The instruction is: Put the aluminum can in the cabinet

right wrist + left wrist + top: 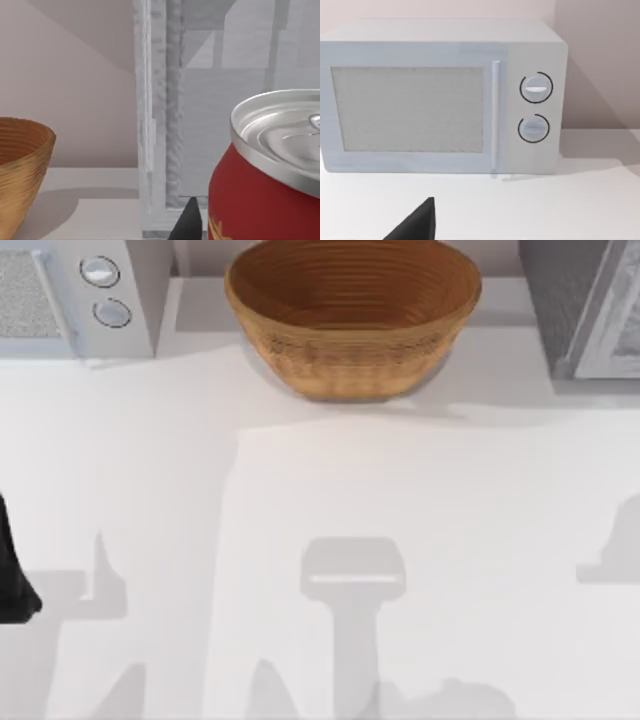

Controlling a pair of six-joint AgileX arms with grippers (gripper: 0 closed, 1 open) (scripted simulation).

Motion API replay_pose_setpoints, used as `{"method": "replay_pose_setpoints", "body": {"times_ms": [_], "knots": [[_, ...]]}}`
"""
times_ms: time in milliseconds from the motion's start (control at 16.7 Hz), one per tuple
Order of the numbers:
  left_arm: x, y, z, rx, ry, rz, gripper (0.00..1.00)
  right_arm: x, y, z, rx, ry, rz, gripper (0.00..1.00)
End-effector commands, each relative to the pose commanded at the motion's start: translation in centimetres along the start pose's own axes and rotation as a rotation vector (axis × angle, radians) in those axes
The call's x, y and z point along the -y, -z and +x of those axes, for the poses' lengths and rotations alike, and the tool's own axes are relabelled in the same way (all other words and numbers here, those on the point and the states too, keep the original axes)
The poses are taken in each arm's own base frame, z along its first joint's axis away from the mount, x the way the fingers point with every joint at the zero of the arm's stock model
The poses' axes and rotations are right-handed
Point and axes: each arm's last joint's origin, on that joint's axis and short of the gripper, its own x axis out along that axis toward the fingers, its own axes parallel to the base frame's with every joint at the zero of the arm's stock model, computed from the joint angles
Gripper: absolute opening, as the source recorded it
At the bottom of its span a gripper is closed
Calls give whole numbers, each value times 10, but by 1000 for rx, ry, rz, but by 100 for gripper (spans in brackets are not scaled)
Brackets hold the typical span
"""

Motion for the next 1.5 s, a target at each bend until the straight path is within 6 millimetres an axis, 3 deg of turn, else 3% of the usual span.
{"method": "replay_pose_setpoints", "body": {"times_ms": [240, 480, 780, 1140, 1500], "knots": [[0, 0, 0, 0, 0, 0, 100, -4, -82, 14, 15, 1, 0, 0], [0, 0, 0, 0, 0, 0, 100, -12, -157, 44, 12, 3, 0, 0], [0, 0, 0, 0, 0, 0, 100, -26, -227, 93, 6, 4, 2, 0], [0, 0, 0, 0, 0, 0, 100, -41, -269, 140, 2, 4, 5, 0], [0, 0, 0, 0, 0, 0, 100, -46, -272, 153, -14, 1, -1, 0]]}}
